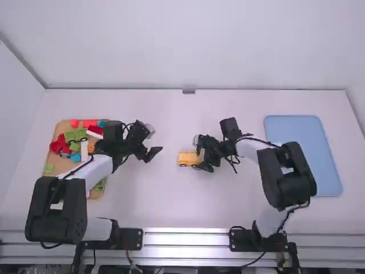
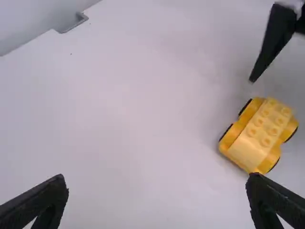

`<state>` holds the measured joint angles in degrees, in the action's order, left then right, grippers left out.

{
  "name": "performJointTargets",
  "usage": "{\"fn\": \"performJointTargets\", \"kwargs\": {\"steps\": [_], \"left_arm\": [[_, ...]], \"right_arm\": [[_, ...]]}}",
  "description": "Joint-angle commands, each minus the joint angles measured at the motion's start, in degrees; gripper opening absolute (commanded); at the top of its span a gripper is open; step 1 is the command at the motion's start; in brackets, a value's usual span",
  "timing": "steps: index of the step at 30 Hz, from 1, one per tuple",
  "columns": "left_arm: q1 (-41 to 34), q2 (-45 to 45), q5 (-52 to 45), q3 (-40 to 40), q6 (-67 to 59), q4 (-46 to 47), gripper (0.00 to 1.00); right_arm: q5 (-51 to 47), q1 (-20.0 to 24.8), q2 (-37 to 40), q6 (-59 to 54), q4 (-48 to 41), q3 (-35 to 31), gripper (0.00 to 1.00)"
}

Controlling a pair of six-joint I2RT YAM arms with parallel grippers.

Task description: Assemble lego blocks to make yellow taxi

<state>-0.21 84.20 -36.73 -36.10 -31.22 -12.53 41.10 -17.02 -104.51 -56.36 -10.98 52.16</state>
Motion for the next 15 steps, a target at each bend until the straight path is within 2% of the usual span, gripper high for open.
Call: {"fn": "performJointTargets", "kwargs": {"steps": [1,3,7,9,10,12,15], "left_arm": [[0.2,-1.3,0.3,0.7,0.4,0.0,0.99],[0.3,-1.3,0.4,0.8,2.8,0.0,0.99],[0.0,-1.3,1.1,0.7,5.9,-1.2,0.99],[0.1,-1.3,5.4,0.4,13.8,-2.2,0.99],[0.3,-1.3,11.1,-0.3,22.3,-2.0,0.99],[0.3,-1.4,18.6,-1.4,30.1,-0.2,0.99],[0.0,-1.9,28.0,-3.7,31.9,5.0,0.99]], "right_arm": [[-9.2,0.8,3.9,-0.5,-1.3,0.3,0.99],[-13.2,1.9,6.4,1.3,-1.2,0.3,0.98],[-14.6,3.3,7.5,1.3,0.1,0.3,0.98],[-14.6,4.1,7.4,0.9,2.3,0.3,0.99],[-14.6,4.8,7.4,0.9,4.1,0.3,0.99],[-14.7,5.6,7.4,0.8,6.1,0.3,0.99],[-14.6,7.2,7.4,0.8,8.3,0.3,0.99]]}}
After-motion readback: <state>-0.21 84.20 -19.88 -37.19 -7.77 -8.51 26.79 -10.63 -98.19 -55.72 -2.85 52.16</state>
